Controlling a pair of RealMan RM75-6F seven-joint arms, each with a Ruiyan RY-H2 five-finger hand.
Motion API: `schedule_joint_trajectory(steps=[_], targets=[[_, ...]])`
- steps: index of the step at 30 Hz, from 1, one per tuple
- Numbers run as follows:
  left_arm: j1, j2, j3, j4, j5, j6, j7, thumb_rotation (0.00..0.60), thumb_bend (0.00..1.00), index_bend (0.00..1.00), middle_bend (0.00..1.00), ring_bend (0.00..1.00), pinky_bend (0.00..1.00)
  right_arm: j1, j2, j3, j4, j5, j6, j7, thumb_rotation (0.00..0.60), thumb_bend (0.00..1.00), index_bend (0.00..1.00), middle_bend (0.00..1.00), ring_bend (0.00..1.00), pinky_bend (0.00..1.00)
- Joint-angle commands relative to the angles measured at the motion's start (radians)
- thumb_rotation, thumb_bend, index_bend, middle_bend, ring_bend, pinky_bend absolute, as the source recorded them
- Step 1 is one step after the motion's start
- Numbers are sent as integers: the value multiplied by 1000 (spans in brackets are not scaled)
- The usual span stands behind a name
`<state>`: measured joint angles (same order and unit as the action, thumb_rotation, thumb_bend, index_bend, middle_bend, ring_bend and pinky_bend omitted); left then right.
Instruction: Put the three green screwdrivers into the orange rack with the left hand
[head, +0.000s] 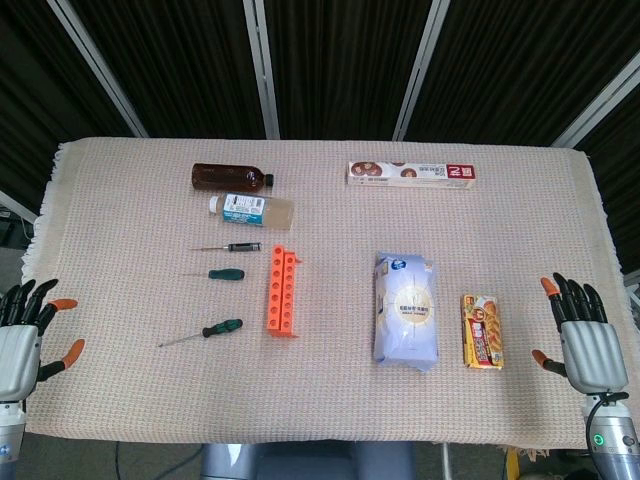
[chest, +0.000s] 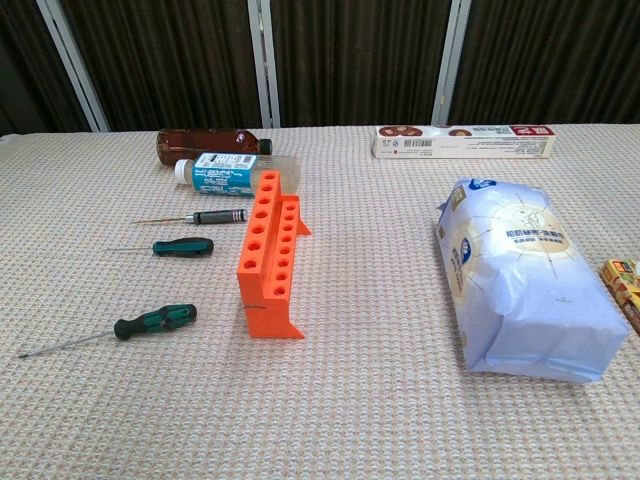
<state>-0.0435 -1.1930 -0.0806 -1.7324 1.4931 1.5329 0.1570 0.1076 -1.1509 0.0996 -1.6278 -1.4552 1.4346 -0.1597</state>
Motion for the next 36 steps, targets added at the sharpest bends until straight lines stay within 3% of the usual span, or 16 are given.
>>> schedule_joint_trajectory(steps=[1, 8, 21, 36], targets=[[-12, -3, -5, -11, -12, -16, 14, 600, 253, 317, 95, 1, 0, 6, -5, 3, 4, 0, -4, 2, 600, 0, 0, 0, 0, 0], [-14, 1, -5, -20, -26, -20, 19, 600, 257, 329, 99, 0, 0, 10, -8, 3, 9, -4, -1, 10, 600, 0, 0, 0, 0, 0], [-15, 13, 3, -27, -27, -23, -3, 600, 407, 352, 108, 8, 0, 0, -15, -2, 33, -23, 31, 47, 600, 0, 0, 0, 0, 0], [-47, 24, -11, -37, -44, -53, 44, 600, 408, 360, 117, 16, 0, -16, -25, -16, 53, -43, 59, 74, 600, 0, 0, 0, 0, 0]])
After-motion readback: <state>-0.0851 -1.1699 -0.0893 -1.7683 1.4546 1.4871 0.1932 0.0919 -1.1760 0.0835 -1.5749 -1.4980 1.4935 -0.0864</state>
